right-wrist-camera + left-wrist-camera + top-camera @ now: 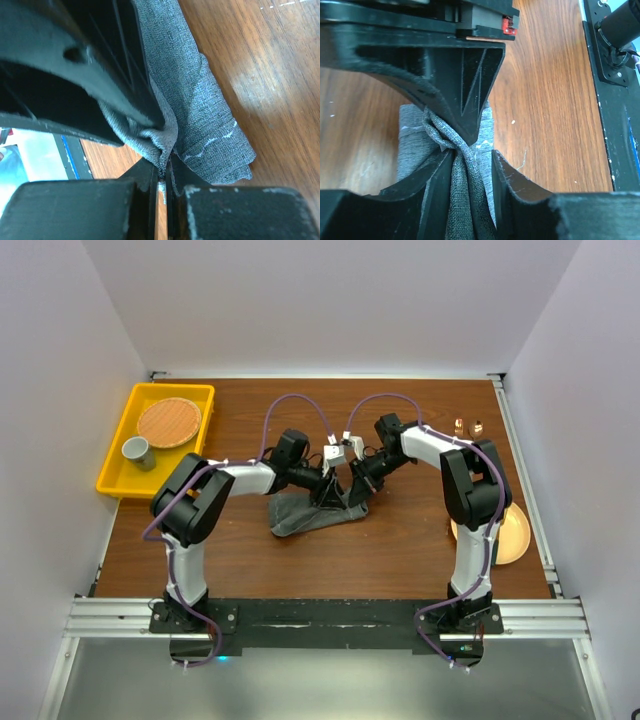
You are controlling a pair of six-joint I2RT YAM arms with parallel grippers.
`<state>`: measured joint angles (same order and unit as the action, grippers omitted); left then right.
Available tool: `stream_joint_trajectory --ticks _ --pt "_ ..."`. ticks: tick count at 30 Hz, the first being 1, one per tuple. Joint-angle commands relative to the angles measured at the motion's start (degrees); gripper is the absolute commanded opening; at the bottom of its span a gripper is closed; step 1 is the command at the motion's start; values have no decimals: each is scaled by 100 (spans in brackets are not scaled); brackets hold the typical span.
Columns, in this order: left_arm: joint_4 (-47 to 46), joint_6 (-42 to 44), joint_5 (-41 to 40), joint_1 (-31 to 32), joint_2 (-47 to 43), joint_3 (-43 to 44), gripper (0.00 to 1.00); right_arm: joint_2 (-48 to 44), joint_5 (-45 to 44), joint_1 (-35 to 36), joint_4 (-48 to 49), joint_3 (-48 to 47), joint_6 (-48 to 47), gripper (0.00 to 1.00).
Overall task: Fold the napkin into a case and place the utensils inside
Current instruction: Fold the 2/3-rectangle-folded napkin at the center of the board, then pass from the right arm to the left
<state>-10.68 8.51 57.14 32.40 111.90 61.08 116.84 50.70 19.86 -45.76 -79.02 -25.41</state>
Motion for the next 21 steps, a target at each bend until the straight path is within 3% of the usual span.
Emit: stream_joint_trajectory --ticks 1,7,9,11,12,16,21 --pt "153 -25 -27 91 -45 124 37 -223 239 18 207 10 45 0" --pt "241 -104 -265 82 25 132 27 -231 265 18 164 1 18 0" --pt "268 -139 -344 82 16 132 37 -240 265 27 155 10 -8 0" --pt "189 -192 -484 56 -54 80 60 -249 274 27 137 10 -34 0" --pt "23 -227 -546 47 -106 36 65 -266 274 27 137 10 -43 0" --pt "-277 -481 -494 -155 -221 35 79 -275 300 36 137 19 -78 0" --pt "-260 -456 -301 -252 -168 290 86 -275 344 36 128 27 -131 0"
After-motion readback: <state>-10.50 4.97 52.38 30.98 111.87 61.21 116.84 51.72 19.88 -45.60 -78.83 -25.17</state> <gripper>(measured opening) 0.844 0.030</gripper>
